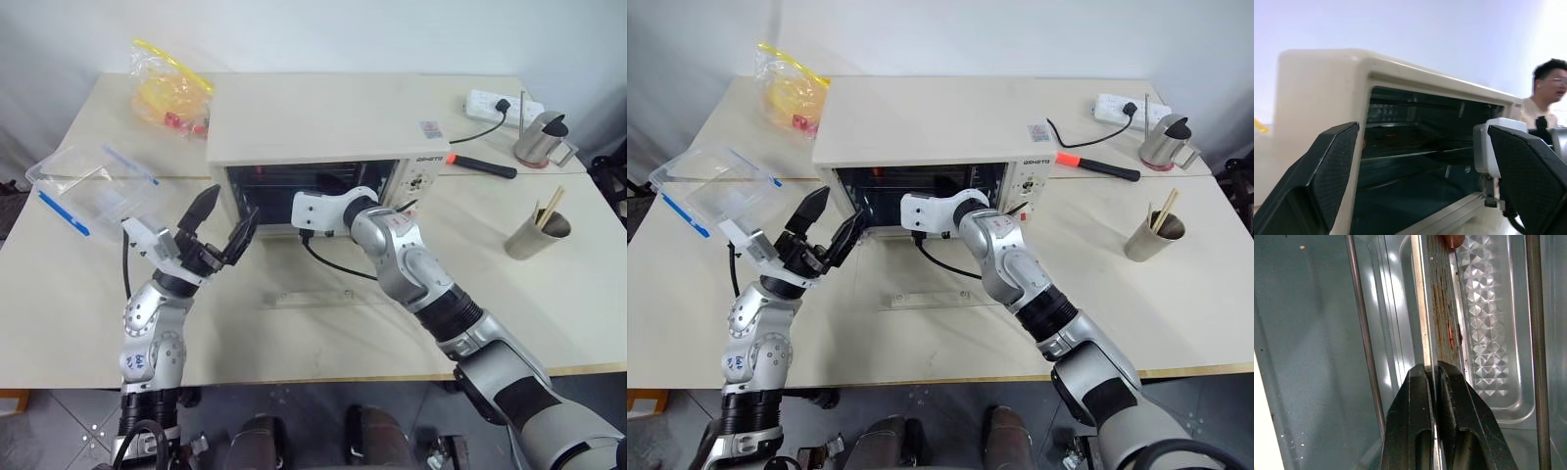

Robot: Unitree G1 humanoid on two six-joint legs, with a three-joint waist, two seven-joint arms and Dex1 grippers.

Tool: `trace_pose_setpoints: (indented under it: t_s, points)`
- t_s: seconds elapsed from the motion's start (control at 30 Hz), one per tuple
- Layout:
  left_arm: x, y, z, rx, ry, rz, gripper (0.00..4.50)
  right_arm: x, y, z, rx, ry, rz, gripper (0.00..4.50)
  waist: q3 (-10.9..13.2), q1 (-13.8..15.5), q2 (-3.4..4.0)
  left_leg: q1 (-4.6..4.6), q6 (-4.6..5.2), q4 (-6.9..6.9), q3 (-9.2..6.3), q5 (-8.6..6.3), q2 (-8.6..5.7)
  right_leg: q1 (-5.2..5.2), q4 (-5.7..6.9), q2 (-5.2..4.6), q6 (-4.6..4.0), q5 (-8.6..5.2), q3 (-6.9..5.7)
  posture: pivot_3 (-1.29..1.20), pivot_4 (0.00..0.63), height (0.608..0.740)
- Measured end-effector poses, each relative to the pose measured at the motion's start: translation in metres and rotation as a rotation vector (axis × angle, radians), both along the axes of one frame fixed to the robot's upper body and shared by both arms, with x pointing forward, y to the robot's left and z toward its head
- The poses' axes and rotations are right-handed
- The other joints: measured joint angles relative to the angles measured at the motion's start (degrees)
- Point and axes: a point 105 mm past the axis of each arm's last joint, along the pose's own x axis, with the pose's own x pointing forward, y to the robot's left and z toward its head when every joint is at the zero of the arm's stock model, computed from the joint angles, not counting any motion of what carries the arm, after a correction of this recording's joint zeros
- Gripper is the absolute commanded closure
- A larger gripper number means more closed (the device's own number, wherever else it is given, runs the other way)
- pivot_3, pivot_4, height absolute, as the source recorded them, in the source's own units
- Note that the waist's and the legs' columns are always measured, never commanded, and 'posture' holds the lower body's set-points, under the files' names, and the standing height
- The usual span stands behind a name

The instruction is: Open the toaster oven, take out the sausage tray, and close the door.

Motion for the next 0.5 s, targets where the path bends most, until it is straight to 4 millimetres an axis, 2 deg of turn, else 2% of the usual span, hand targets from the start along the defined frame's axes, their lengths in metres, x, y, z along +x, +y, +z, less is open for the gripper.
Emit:
trace_pose_setpoints:
  t_s: [0.5]
  points:
    - [0.014,-0.004,0.006,0.007,-0.014,-0.021,0.0,-0.032,0.003,-0.011,-0.037,-0.049,0.087,4.48,0.0,-0.53,0.0,0.04,-0.1,0.07,0.03,0.1,0.01,0.06,0.0,0.02,-0.02,-0.01,0.06,0.0,0.15,0.74]
